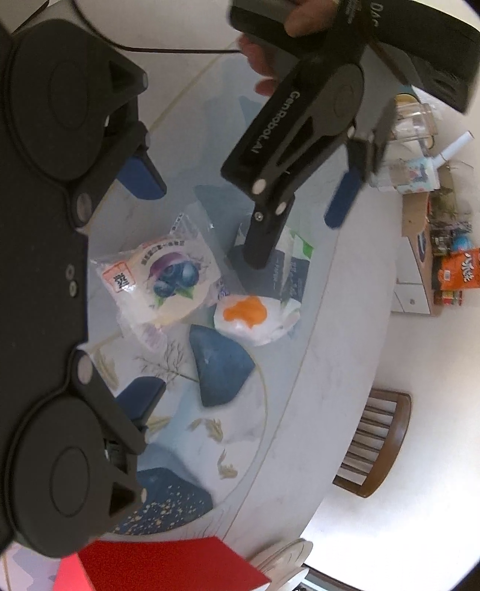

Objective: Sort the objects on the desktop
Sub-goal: 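Grasp the white tissue pack with the left tool while the right tool grasps the blueberry bread bag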

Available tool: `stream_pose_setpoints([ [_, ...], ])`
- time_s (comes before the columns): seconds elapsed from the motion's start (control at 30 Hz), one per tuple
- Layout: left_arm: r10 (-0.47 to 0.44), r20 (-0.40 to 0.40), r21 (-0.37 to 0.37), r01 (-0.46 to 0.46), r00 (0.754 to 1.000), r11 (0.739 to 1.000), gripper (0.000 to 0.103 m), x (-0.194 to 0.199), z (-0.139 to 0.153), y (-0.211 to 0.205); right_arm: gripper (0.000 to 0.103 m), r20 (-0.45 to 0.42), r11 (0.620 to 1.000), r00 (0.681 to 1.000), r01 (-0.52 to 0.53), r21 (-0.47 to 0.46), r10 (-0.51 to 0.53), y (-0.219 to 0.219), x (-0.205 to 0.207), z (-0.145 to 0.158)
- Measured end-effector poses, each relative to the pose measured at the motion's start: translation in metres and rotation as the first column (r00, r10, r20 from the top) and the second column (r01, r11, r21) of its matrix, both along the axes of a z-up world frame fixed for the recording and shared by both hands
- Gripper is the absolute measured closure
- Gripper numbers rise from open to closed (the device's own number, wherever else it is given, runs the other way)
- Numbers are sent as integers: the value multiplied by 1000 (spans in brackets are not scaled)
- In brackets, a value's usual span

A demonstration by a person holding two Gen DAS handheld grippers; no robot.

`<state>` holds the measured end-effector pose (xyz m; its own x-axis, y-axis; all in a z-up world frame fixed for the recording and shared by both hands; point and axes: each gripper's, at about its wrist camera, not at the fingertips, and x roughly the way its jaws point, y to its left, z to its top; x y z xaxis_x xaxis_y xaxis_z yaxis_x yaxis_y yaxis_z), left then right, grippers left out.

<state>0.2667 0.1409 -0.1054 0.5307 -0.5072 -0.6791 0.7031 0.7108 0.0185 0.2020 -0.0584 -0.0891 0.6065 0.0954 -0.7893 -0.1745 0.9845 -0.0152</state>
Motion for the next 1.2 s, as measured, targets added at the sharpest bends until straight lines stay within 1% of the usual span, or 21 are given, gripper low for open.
stream_pose_setpoints([
  [0.07, -49, 1, 21, 49, 999, 999, 0, 8, -3, -3, 2, -6, 1000, 1000, -7, -9, 7, 1, 4, -3],
  [0.2, -128, -31, 43, 129, 991, 991, 0, 26, -15, -6, 2, -22, 1000, 1000, -8, -18, 8, 1, 13, -11],
  [0.3, -185, -39, 79, 188, 982, 979, 0, 33, -25, -12, 2, -31, 1000, 999, -21, -13, 21, 0, 19, -16],
  [0.37, -220, -30, 105, 222, 975, 969, 0, 35, -29, -16, 4, -36, 999, 999, -41, -24, 40, 1, 23, -20],
  [0.43, -245, -36, 117, 248, 969, 962, 0, 39, -31, -19, 4, -39, 998, 997, -61, -32, 60, 3, 27, -23],
  [0.5, -256, -45, 123, 260, 966, 958, 0, 44, -34, -20, 4, -41, 997, 997, -74, -35, 73, 4, 32, -26],
  [0.67, -276, -78, 126, 284, 958, 950, 0, 58, -41, -25, 11, -67, 995, 993, -97, -33, 94, 3, 46, -36],
  [0.77, -279, -93, 130, 290, 956, 948, 0, 65, -45, -30, 13, -78, 994, 991, -107, -23, 105, 3, 52, -42],
  [0.87, -284, -122, 117, 297, 951, 948, 0, 73, -49, -35, 17, -80, 993, 990, -115, 1, 114, 1, 55, -43],
  [1.0, -278, -175, 85, 296, 945, 952, 0, 83, -53, -39, 20, -79, 992, 989, -125, 23, 127, 0, 58, -44],
  [1.07, -278, -187, 68, 295, 942, 953, 0, 86, -53, -39, 25, -71, 991, 989, -127, 29, 129, 0, 58, -43],
  [1.1, -280, -191, 63, 297, 941, 953, 0, 87, -53, -39, 26, -68, 991, 989, -127, 28, 129, 0, 58, -43],
  [1.2, -280, -197, 58, 296, 940, 953, 0, 87, -53, -40, 33, -62, 991, 990, -127, 34, 129, -2, 58, -41],
])
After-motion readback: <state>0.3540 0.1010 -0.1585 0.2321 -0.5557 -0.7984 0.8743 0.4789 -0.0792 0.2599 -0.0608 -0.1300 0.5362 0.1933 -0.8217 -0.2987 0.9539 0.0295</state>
